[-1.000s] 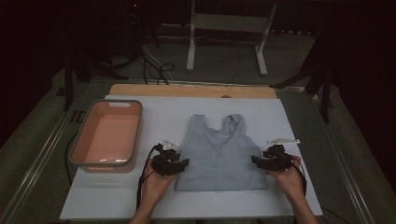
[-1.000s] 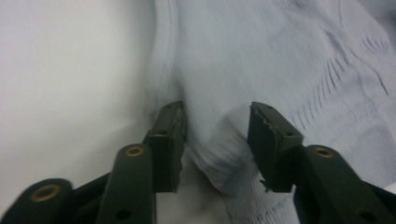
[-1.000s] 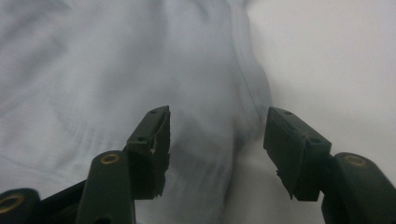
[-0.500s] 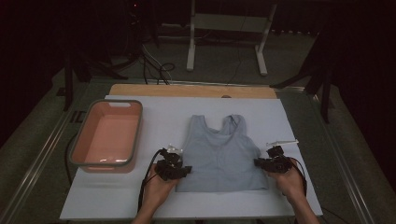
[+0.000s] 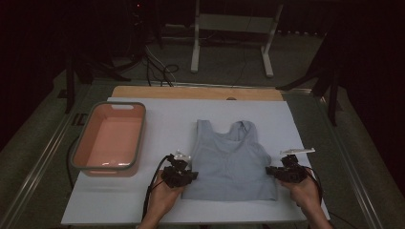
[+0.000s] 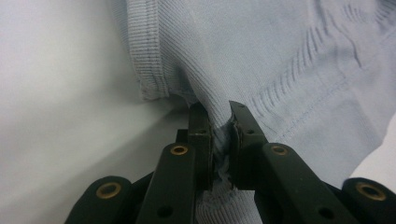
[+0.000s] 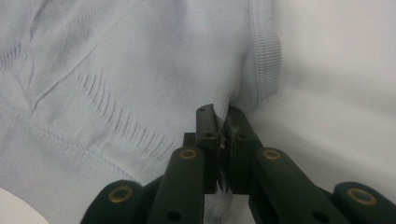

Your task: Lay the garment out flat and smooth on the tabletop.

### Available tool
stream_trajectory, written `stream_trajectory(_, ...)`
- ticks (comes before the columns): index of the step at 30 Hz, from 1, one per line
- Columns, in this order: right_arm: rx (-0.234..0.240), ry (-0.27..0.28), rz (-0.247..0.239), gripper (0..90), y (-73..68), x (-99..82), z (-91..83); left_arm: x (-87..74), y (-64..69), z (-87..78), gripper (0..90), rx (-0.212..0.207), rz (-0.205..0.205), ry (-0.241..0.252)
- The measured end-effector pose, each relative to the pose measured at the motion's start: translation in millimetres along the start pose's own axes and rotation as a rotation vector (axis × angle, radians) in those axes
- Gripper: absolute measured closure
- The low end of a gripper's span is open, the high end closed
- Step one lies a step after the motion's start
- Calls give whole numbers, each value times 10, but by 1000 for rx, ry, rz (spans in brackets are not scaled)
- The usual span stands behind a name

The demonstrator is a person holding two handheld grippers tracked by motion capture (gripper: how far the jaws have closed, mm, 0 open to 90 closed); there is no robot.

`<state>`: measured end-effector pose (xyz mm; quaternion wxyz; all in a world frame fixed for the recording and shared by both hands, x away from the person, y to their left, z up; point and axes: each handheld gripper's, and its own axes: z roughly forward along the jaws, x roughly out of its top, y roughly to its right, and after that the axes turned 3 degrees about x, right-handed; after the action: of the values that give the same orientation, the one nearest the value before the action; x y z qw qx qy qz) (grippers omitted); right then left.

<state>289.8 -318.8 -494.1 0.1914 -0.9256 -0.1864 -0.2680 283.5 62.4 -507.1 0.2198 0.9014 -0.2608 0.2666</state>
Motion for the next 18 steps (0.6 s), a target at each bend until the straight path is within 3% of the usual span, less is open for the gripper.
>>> stream_trajectory(18, -48, 17, 9, 861, 87, -236, -304, -40, 333, 6, 823, -92, 50, -9)
